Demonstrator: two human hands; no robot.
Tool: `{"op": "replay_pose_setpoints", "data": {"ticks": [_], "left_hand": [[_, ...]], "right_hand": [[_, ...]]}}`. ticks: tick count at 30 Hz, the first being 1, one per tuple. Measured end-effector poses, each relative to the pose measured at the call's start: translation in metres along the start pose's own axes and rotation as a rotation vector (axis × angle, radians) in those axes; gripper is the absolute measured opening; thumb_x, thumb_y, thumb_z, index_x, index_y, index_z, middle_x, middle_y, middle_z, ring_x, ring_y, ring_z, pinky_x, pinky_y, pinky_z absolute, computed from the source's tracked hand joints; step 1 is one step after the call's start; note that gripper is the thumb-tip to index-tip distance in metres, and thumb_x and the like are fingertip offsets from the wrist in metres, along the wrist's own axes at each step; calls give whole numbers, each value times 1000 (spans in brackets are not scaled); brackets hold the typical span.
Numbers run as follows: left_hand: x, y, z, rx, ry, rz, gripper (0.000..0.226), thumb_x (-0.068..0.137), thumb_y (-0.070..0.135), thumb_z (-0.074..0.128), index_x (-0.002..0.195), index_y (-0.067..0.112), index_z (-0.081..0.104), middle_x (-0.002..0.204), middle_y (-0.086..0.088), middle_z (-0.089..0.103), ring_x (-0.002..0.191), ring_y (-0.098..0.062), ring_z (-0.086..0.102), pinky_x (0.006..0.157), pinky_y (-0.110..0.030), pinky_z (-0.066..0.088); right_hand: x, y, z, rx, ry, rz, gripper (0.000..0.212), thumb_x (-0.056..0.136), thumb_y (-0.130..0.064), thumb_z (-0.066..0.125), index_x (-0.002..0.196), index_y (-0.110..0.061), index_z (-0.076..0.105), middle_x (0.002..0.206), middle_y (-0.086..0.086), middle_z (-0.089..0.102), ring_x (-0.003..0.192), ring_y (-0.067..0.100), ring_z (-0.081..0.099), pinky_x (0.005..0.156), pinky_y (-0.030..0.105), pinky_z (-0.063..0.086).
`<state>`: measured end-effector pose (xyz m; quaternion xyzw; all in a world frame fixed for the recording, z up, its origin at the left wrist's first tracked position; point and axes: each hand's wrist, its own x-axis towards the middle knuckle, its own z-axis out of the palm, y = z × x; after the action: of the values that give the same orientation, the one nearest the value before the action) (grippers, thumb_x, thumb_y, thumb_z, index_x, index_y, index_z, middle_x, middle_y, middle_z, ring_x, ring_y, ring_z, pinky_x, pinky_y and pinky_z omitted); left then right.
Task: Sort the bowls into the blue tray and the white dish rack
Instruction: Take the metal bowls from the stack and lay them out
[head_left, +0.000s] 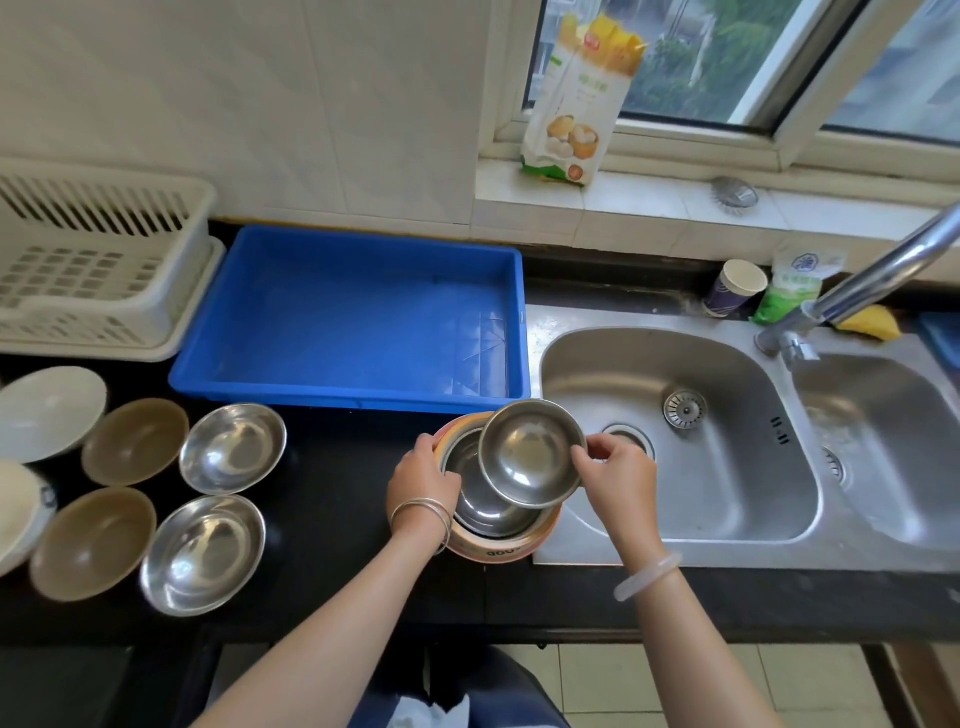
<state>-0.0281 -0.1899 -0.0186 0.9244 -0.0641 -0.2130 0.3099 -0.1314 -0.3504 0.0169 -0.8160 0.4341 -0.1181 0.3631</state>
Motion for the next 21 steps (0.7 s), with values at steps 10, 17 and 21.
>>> {"op": "replay_pose_setpoints", "data": {"ticks": [10,17,21], "left_hand": [[-2,9,-10,-29,77,88,14,82,14,58,86,21,47,96,3,51,71,-10,52,56,-18,39],[-1,15,-14,-47,134,123,1,84,16,57,84,16,58,89,0,59,81,-16,56,65,-26,48],[-1,18,-23,-147,139,113,2,84,19,59,82,18,60,79,4,63,69,-11,59,58,-22,48]], "right_hand": [[2,-5,-7,91,-23,68,14,83,-15,62,71,-10,69,67,4,68,74,27,66,72,40,54],[0,-9,-15,156,-23,91,14,81,-14,63,68,-14,68,62,-3,66,74,25,67,76,42,56],[1,-12,-19,231,-35,103,13,81,-14,64,70,-18,70,61,-3,68,66,19,66,75,42,58]]}}
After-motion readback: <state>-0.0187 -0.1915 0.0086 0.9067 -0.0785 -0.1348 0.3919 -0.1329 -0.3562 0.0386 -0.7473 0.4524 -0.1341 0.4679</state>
